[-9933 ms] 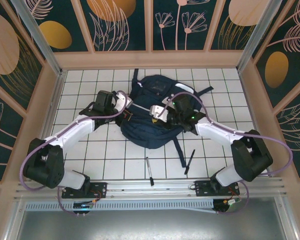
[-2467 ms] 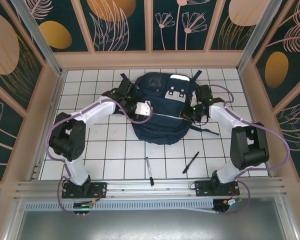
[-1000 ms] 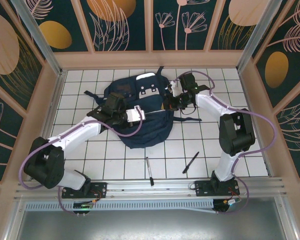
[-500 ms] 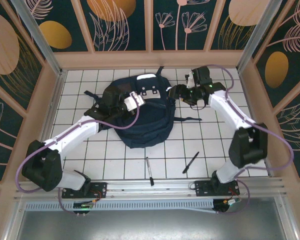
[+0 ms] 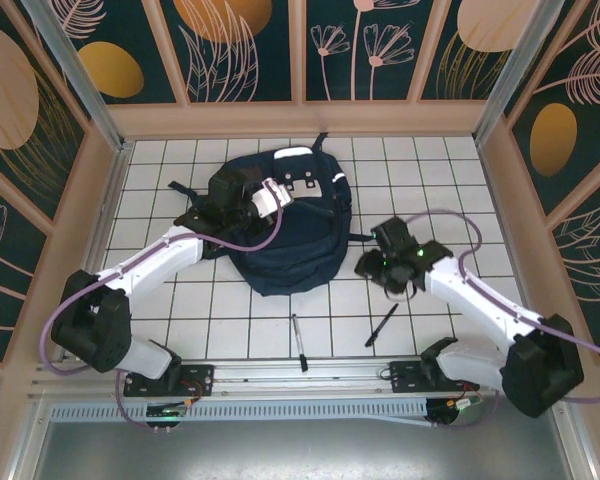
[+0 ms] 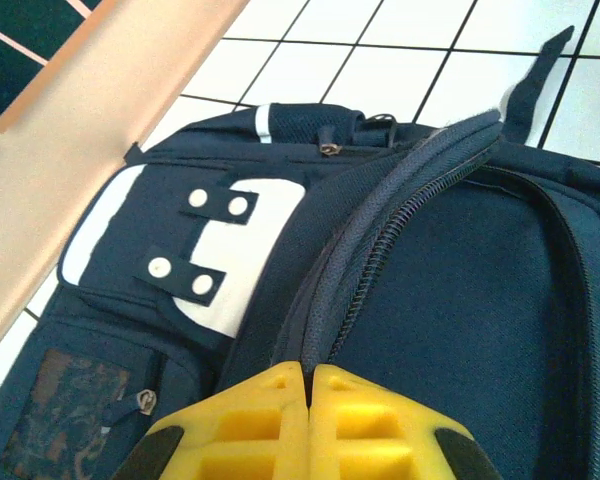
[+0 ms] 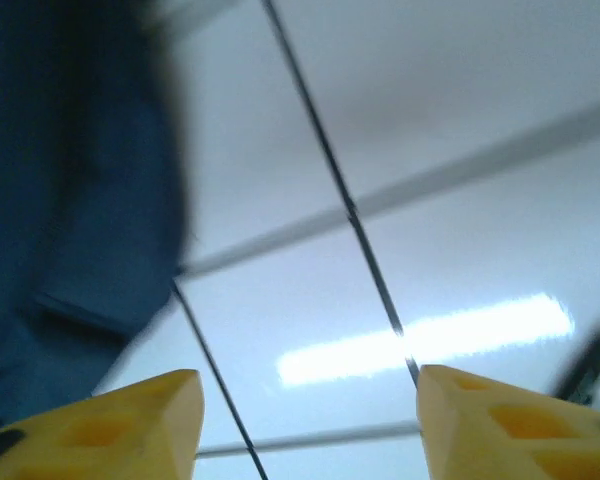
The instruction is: Pack the student bag
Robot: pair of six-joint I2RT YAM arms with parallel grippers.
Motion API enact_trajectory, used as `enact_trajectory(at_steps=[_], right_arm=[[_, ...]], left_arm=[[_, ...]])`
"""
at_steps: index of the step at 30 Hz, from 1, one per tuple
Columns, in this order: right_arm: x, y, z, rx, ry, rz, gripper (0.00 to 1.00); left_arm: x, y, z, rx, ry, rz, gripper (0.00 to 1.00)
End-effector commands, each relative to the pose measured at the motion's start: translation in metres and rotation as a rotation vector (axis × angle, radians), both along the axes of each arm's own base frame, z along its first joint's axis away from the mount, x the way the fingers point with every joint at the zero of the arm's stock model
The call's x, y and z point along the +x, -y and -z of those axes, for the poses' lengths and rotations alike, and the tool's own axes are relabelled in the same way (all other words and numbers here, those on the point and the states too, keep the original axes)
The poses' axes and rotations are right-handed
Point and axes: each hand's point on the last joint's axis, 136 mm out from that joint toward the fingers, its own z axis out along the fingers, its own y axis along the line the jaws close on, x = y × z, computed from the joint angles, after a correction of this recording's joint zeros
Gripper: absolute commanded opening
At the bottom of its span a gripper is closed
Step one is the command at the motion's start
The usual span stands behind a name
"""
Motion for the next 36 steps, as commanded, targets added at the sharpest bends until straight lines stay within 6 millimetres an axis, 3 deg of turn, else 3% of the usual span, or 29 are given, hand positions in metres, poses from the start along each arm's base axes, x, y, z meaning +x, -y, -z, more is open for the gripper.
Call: enact_trajectory(at_steps=[1,7,17,19,24,27,33,36], right_arm=[[-0.039,0.011,0.022,0.002,-0.154,0.22,0.51],[-0.069,0.025,0.044,-0.139,-0.239,0.213,0.42],[-0.076,0.027,0.082,-0.169,-0.288,0.2,0.46],[-0.074,0.021,0.089,-0.146,-0.303,0.17,0.41],[-0.07,0.012,0.092,-0.134,-0.323,0.132,0.15],[-0.062,-0.001,0.077,-0.08,-0.301,0.152,0.01],[-0.008,-0.039,0.005,0.062,-0.14,0.191,0.0],[0.022,-0.073,-0.036,0.238,-0.073,0.218,0.0]], left_arm=[[0.009,0.011,-0.028,-0.089,0.051,0.018,0.0],[0.005,0.013,-0.025,-0.114,0.027,0.024,0.0],[0.002,0.016,-0.018,-0.127,0.004,0.039,0.0],[0.0,0.018,-0.014,-0.136,-0.014,0.045,0.0],[-0.002,0.02,-0.016,-0.161,-0.035,0.048,0.0],[-0.002,0.021,-0.025,-0.173,-0.027,0.052,0.0],[-0.002,0.026,-0.038,-0.203,-0.035,0.066,0.0],[-0.001,0.029,-0.04,-0.219,-0.055,0.069,0.0]])
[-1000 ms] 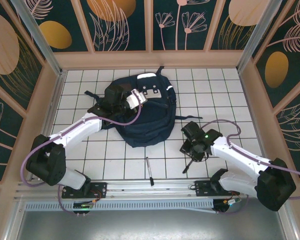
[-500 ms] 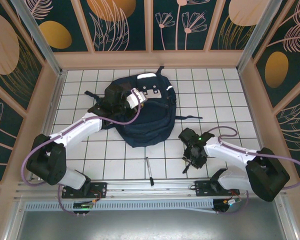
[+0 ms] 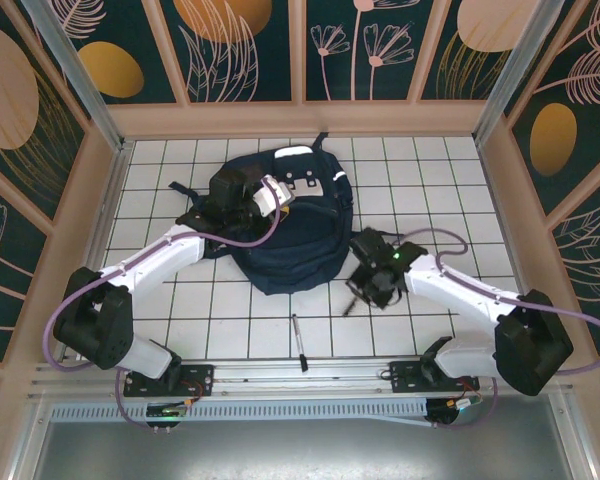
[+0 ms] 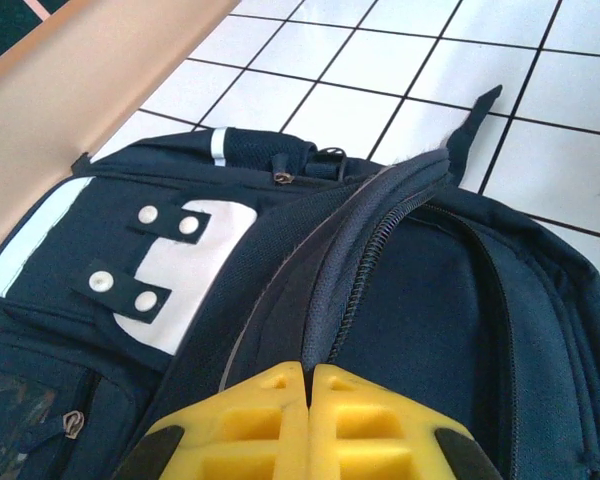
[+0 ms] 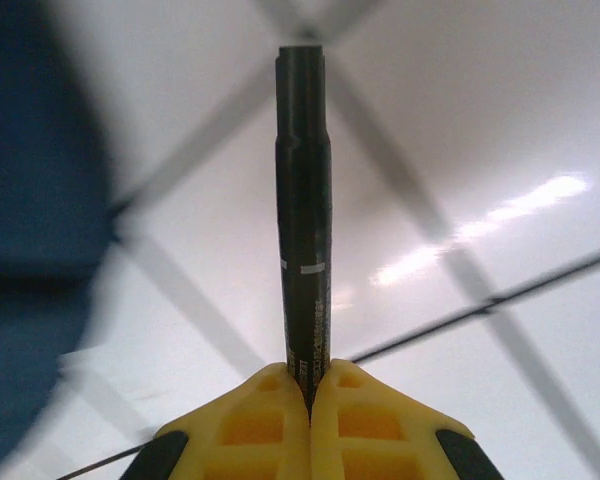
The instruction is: Pack the student bag
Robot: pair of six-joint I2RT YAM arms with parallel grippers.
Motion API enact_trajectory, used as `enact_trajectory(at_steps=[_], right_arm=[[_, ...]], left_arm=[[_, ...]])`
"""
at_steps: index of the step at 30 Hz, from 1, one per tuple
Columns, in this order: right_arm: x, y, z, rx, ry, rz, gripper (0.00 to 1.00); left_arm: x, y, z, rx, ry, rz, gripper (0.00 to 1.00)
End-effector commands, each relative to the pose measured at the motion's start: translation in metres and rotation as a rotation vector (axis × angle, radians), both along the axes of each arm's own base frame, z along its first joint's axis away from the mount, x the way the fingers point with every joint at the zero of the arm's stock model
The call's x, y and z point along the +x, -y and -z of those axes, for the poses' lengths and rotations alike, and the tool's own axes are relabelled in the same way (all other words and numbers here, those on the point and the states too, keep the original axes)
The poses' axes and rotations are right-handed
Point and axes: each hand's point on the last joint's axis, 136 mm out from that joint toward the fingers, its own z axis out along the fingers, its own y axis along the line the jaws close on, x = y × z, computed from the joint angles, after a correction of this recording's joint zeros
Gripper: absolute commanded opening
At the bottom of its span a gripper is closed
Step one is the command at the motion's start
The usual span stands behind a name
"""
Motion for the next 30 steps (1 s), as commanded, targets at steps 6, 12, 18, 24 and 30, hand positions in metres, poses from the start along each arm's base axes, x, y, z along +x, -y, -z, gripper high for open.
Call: enact_trajectory(at_steps=[6,12,18,24,30], right_arm=[[0.089,-0.083,-0.089,0.422,0.216,0.197,0.0],[0.129,-0.103,-0.085,0.491,0.232,0.322,0.0],[0.163,-0.121,-0.074,0.562,0.254,0.418,0.01],[0.161,-0.123,-0.073,0.539,0.249,0.386,0.55],[0.112,-0.096,-0.061,0.413,0.291,0.122,0.58]], left_arm=[[0.007,0.017,-0.035,-0.103,0.015,0.043,0.0],[0.006,0.025,-0.038,-0.143,-0.031,0.066,0.0],[0.007,0.027,-0.045,-0.18,-0.014,0.067,0.0],[0.011,0.025,-0.04,-0.155,-0.017,0.056,0.0],[0.023,0.019,-0.034,-0.15,-0.025,0.029,0.0]])
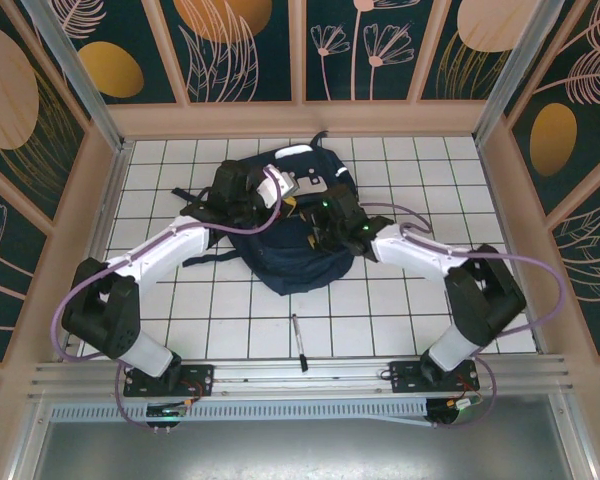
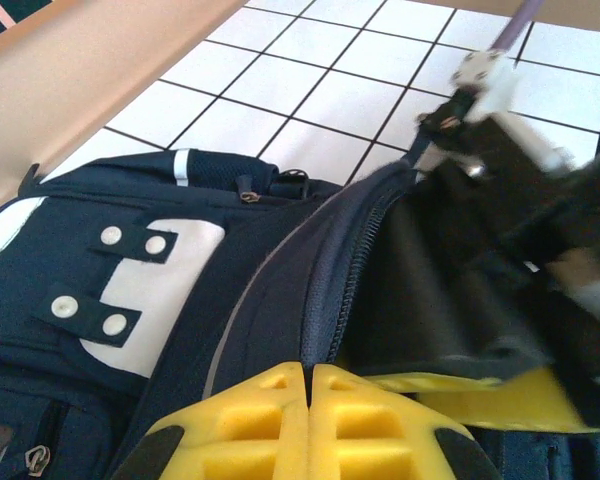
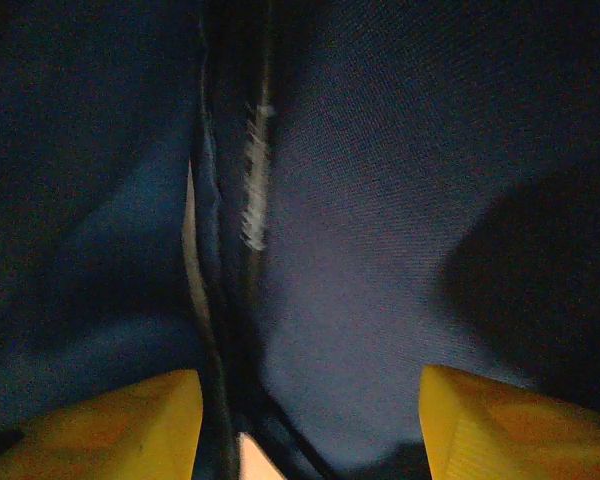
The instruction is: Pack the student bag
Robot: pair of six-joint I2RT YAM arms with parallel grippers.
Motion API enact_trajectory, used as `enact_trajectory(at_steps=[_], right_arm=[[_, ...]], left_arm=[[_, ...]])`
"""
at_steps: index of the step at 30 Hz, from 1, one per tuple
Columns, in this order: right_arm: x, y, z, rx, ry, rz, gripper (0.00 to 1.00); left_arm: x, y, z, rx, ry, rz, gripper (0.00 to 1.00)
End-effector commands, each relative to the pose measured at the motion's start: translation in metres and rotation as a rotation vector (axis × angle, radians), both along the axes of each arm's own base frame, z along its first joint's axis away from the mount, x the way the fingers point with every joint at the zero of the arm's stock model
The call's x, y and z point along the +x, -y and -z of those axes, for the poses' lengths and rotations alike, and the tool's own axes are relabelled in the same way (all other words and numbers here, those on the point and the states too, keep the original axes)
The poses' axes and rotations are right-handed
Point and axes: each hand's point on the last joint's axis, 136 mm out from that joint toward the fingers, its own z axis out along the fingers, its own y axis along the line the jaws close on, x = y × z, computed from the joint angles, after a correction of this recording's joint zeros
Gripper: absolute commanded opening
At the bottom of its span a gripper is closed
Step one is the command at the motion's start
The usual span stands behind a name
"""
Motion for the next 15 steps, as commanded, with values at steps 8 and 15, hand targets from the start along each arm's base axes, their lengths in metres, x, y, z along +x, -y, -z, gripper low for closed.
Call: enact_trajectory(at_steps=[8,15], right_arm=[[-0.106,0.028,-0.005,-0.427,0.383,-0.817,0.59],[-0.192,-0.003,0.053,-0.567,0.296,-1.157,0.63]], left_arm=[[0.029,-0.012,-0.025,-0.066,0.057,-0.036,0.0],[0.031,-0.015,-0.018,-0.083,0.033,-0.05,0.0]])
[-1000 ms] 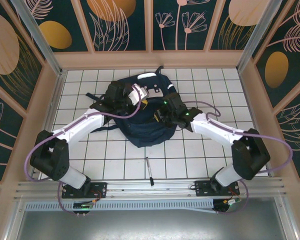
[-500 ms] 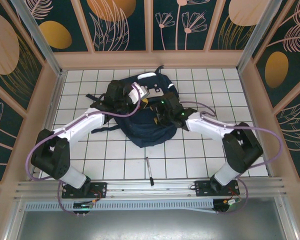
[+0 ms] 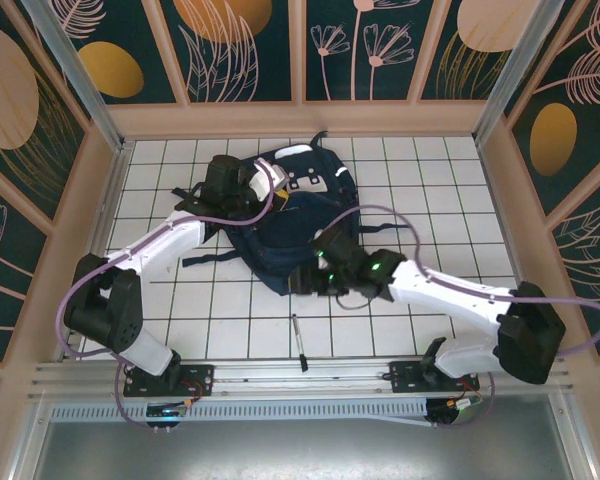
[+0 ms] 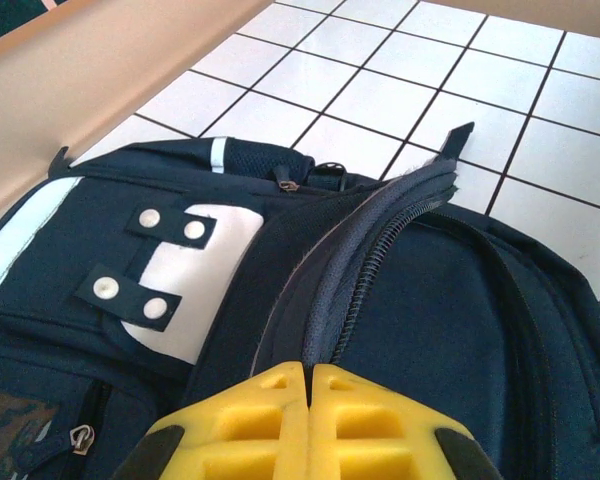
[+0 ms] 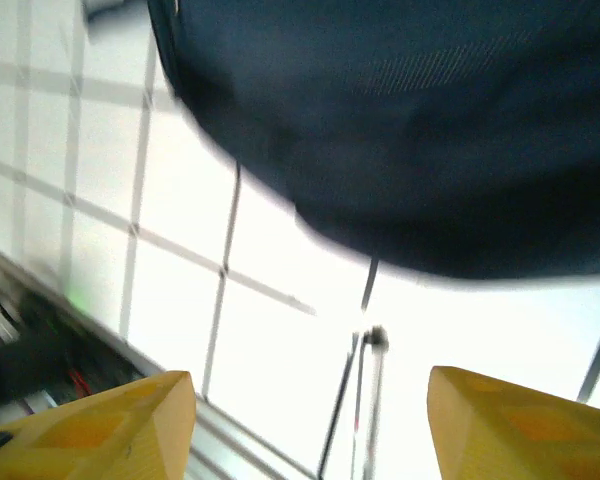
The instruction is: Pack the student bag
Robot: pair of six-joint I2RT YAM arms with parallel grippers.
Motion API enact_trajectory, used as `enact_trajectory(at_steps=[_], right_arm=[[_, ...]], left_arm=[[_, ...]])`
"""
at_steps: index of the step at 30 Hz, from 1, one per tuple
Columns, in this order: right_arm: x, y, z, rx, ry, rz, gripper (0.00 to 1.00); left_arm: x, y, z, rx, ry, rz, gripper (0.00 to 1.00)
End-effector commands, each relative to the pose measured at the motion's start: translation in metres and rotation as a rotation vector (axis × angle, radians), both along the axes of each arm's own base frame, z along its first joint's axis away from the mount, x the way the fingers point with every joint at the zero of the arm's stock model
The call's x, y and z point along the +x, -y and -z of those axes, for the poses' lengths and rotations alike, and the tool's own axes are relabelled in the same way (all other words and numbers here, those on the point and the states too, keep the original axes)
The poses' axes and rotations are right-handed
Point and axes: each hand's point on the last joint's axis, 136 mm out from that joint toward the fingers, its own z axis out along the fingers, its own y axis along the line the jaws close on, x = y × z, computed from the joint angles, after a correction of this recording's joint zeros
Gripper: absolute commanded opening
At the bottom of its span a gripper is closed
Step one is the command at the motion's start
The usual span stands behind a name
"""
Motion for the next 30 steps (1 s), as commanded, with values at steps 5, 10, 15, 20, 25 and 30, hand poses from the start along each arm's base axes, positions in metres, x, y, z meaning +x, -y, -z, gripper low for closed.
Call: enact_trajectory(at_steps=[5,10,15,20,25,30], right_arm=[[-0.05,-0.01,0.071,-0.327,-0.026,-0.231,0.63],[-0.046,-0.005,0.087,-0.439,-0.022,-0.201,0.61],[-0.046,0.004,0.105,-0.556,0.016,-0.269,0.58],[-0.044,0.01,0.113,-0.617,0.02,-0.296,0.44],[-0.043,0.026,0.115,-0.628,-0.012,-0.271,0.18],[-0.034,0.031,0.096,-0.557,-0.03,-0.18,0.12]], left_arm=[[0.011,0.003,-0.011,-0.07,0.031,-0.007,0.0],[0.012,0.003,-0.01,-0.073,0.024,-0.001,0.0],[0.015,0.003,-0.008,-0.071,0.018,-0.004,0.0],[0.015,0.002,-0.005,-0.07,0.01,-0.01,0.0],[0.015,0.0,-0.001,-0.065,0.001,-0.022,0.0],[0.011,0.001,-0.005,-0.078,-0.01,-0.007,0.0]])
